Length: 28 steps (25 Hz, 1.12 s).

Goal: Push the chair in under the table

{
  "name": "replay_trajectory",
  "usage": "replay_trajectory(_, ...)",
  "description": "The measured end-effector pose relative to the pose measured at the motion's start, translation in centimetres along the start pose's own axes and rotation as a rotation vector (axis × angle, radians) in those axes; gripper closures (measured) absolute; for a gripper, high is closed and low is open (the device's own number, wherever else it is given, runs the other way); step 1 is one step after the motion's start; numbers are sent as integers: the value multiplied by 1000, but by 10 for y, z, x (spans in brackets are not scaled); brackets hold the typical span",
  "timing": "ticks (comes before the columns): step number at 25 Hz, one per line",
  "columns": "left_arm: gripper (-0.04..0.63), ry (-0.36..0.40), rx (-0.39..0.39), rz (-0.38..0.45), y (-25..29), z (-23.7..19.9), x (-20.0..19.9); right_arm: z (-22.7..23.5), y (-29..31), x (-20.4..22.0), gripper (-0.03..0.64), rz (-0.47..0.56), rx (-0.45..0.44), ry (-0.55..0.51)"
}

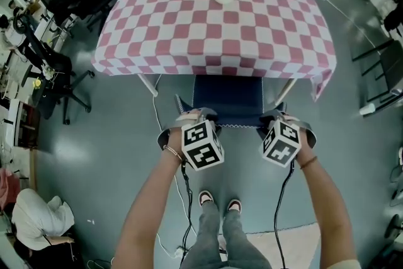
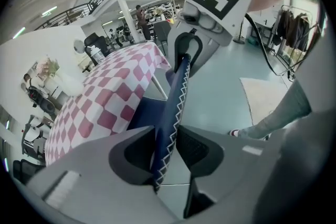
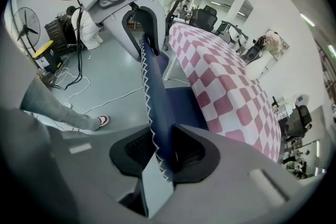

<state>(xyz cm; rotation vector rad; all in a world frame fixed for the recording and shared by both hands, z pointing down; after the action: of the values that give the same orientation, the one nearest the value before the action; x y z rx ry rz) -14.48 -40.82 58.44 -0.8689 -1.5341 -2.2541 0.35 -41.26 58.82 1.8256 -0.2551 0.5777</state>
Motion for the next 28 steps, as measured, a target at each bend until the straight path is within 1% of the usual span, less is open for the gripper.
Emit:
replay_trajectory(2, 471, 3, -12, -6, 5, -15, 2, 14, 7, -5, 515, 4, 9, -1)
replay_trajectory(6, 468, 10, -60, -8, 16, -45, 7, 40, 23, -15, 515, 7, 35, -16)
replay_trajectory(8, 465, 11, -68, -5, 21, -60, 8, 53, 29, -19, 515, 6, 42, -18)
replay_trajectory(11, 465, -1, -43, -5, 28, -79, 7, 72, 35, -23, 515, 7, 36, -17)
replay_trajectory(13, 464, -18, -6, -10, 30, -87, 7, 80, 39, -25, 515, 15, 0, -10)
replay_trajectory(15, 460, -25, 29, -8, 31, -90, 8, 82, 42, -26, 514, 35, -55, 2)
replay_trajectory(16, 462, -19, 32, -3, 30, -90, 7, 83, 42, -26, 514, 45, -68, 4)
replay_trajectory(20, 463, 3, 5, 12, 30, -89, 7, 83, 41, -24, 514, 56, -45, 2)
replay_trajectory(24, 463, 3, 6, 7, 30, -89, 7, 82, 41, -24, 514, 51, -27, 0)
replay_trajectory(26, 463, 15, 1, 10, 30, -89, 7, 82, 42, -25, 511, 54, -28, 1)
replay_trajectory(28, 462, 44, -3, 22, 30, -87, 8, 81, 43, -24, 508, 52, -44, 13)
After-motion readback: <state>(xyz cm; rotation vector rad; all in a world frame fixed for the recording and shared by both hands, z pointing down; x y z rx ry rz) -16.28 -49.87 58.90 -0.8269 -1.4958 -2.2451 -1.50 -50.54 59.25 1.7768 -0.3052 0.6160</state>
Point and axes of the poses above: the fingertips, and each gripper's own axes: y forward along the fingers, z to its right, x out of its underside, the point moved 6 cm from there along -y, backward along the fingers, and after that the axes turned 13 degrees about z, right-handed, at the moved point
